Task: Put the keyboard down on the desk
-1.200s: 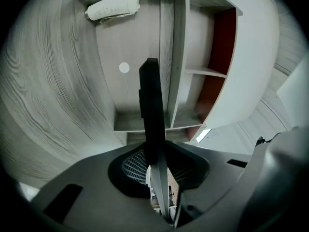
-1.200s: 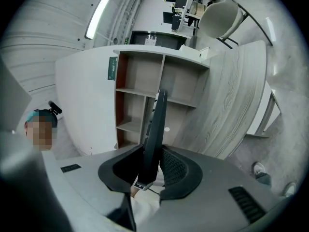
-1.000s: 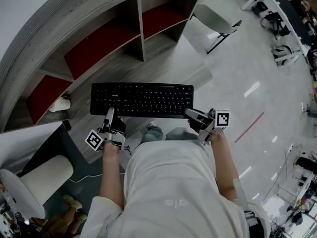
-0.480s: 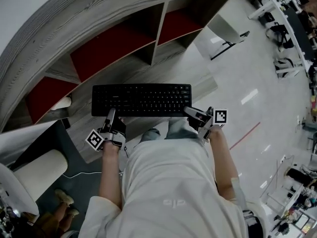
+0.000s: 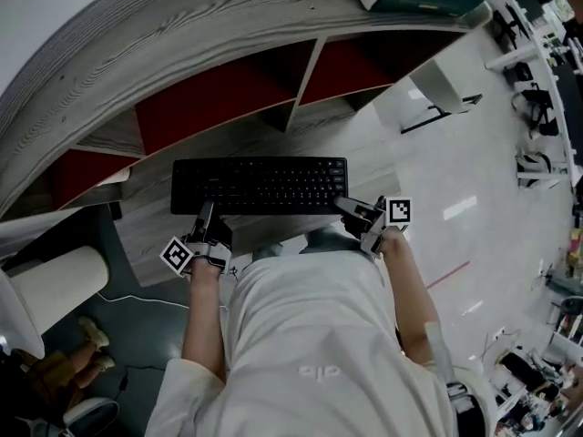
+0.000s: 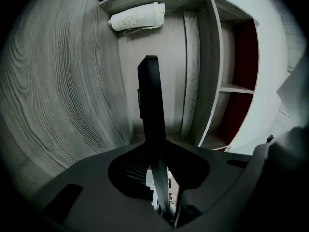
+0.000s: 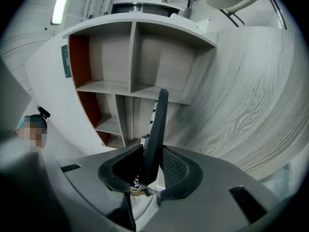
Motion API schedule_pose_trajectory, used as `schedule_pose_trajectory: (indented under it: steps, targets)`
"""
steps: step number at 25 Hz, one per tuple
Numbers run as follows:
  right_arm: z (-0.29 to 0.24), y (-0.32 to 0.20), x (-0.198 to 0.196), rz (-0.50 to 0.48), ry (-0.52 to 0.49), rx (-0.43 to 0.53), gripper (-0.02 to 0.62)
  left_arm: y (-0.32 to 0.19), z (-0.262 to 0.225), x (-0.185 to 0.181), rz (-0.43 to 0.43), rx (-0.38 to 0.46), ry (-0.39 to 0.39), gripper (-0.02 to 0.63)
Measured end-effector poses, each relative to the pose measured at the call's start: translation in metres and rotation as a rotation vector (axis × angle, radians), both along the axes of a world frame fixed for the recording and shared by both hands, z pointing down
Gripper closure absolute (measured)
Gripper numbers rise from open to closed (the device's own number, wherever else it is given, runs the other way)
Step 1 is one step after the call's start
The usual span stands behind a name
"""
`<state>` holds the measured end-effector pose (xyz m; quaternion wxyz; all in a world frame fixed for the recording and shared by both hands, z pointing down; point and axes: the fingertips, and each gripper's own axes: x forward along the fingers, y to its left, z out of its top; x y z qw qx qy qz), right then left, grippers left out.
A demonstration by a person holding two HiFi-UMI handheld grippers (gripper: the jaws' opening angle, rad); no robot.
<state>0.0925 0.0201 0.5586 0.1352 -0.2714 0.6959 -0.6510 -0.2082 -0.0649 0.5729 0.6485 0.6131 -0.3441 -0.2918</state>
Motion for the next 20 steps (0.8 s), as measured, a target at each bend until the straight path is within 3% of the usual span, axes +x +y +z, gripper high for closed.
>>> schedule_pose_trajectory:
  steps: [10, 20]
  targets:
    - [0.032, -0.051, 0.035, -0.118, -0.008, -0.049, 0.463, -0.001, 0.039, 0.023, -0.158, -0.083, -0.001, 0.506]
    - [0.074, -0.077, 0.048, -0.218, 0.027, -0.145, 0.462, 0.0, 0.077, 0.031, -0.252, -0.139, -0.031, 0.506]
